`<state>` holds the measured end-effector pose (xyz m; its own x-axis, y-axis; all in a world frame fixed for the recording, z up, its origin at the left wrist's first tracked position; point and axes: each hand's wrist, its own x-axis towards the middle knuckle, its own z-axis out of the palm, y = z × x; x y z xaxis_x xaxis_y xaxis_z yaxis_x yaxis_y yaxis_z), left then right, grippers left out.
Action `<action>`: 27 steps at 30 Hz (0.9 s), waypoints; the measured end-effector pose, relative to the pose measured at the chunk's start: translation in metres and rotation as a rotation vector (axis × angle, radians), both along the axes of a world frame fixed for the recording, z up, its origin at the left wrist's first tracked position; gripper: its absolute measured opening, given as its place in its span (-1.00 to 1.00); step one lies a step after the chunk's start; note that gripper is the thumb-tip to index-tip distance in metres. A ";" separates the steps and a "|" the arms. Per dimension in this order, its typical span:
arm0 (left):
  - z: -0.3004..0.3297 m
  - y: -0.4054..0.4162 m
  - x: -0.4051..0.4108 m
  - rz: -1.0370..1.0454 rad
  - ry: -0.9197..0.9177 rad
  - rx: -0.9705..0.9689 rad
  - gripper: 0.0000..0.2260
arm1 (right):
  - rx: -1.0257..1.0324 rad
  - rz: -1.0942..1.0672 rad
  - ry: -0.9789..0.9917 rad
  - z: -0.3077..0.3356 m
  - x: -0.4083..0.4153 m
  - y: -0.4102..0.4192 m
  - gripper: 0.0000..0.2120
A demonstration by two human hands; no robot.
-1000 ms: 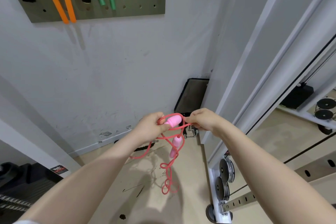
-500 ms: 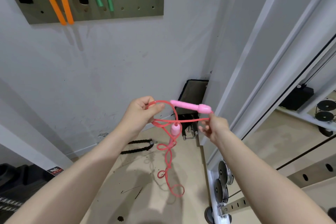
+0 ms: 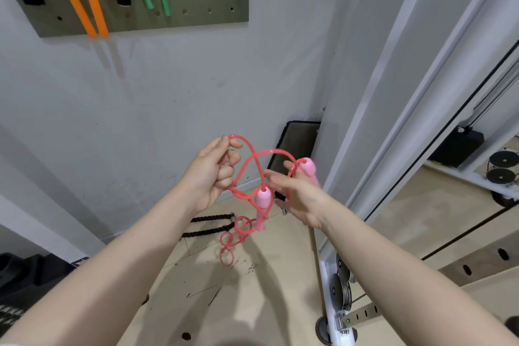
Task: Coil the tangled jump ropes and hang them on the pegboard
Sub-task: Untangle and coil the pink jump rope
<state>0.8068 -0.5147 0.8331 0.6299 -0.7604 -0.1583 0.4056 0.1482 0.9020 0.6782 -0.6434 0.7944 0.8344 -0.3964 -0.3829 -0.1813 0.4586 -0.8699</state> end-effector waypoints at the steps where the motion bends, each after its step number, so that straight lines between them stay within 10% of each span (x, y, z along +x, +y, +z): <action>1: 0.005 -0.001 -0.001 -0.014 0.019 -0.015 -0.75 | 0.001 0.062 -0.046 -0.001 0.000 0.005 -0.62; 4: 0.014 -0.005 0.002 -0.005 -0.026 0.020 -0.75 | 0.032 0.218 -0.094 -0.007 0.001 0.008 -0.45; 15: -0.027 0.006 -0.012 0.372 -0.755 0.527 -0.81 | 0.088 -0.113 -0.105 -0.009 0.003 0.007 -0.91; 20: -0.038 0.006 -0.045 -0.087 -0.657 0.605 -0.73 | 0.215 -0.159 -0.179 -0.010 0.002 0.011 -0.97; 27: -0.049 0.010 -0.036 -0.199 -0.740 0.491 -0.73 | 0.317 -0.259 -0.290 -0.007 -0.002 0.004 -0.88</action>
